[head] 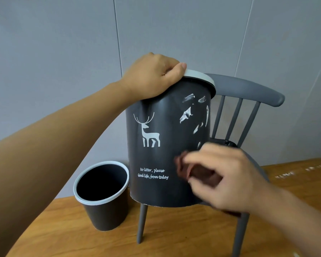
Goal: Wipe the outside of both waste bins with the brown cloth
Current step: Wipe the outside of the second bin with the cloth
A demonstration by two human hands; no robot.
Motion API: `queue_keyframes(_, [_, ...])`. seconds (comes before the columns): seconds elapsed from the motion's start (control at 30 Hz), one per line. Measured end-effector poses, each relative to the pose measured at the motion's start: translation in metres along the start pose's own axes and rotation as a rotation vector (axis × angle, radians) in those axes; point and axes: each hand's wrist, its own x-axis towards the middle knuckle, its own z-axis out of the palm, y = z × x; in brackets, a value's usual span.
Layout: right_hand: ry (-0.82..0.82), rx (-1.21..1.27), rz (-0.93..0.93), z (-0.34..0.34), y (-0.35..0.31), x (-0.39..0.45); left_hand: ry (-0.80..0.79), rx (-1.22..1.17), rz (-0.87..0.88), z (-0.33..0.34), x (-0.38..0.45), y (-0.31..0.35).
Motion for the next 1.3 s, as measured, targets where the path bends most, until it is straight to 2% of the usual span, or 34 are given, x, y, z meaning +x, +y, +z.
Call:
queue_keyframes(0.1, [0.296,-0.08,0.18,-0.015,0.015,0.029,-0.001,-0.007,-0.001,0.001,0.001,0.0])
queue_keyframes(0.2, [0.439,-0.134,0.315,-0.014,0.027,0.058,0.002,-0.013,0.001,0.001,0.001,0.0])
queue_keyframes(0.33, [0.348,-0.212,0.308,0.004,0.028,0.071,0.009,-0.004,0.001,0.002,0.002,-0.002])
queue_keyframes(0.4, [0.295,-0.131,0.283,0.006,0.026,0.063,0.012,-0.009,-0.012,0.002,0.002,-0.005])
queue_keyframes(0.57, [0.35,0.092,0.352,0.005,0.034,0.054,0.018,-0.027,-0.012,0.004,0.003,-0.007])
queue_keyframes(0.73, [0.305,-0.013,0.34,0.01,0.027,0.053,0.023,-0.025,-0.005,0.004,0.003,-0.006])
queue_keyframes(0.9, [0.426,0.047,0.357,0.006,0.024,0.06,0.033,-0.01,0.009,0.003,0.0,-0.008])
queue_keyframes(1.0, [0.549,0.051,0.482,-0.004,0.036,0.072,0.043,-0.011,0.02,0.003,-0.002,-0.01])
queue_keyframes(1.07, [0.553,0.014,0.518,-0.003,0.038,0.078,0.046,-0.007,0.025,0.003,-0.002,-0.009])
queue_keyframes(1.13, [0.506,-0.051,0.492,0.006,0.03,0.076,0.049,-0.015,0.015,0.004,-0.003,-0.01])
queue_keyframes(1.3, [0.34,-0.188,0.245,0.016,0.016,0.053,0.061,-0.033,-0.013,0.001,-0.007,-0.017])
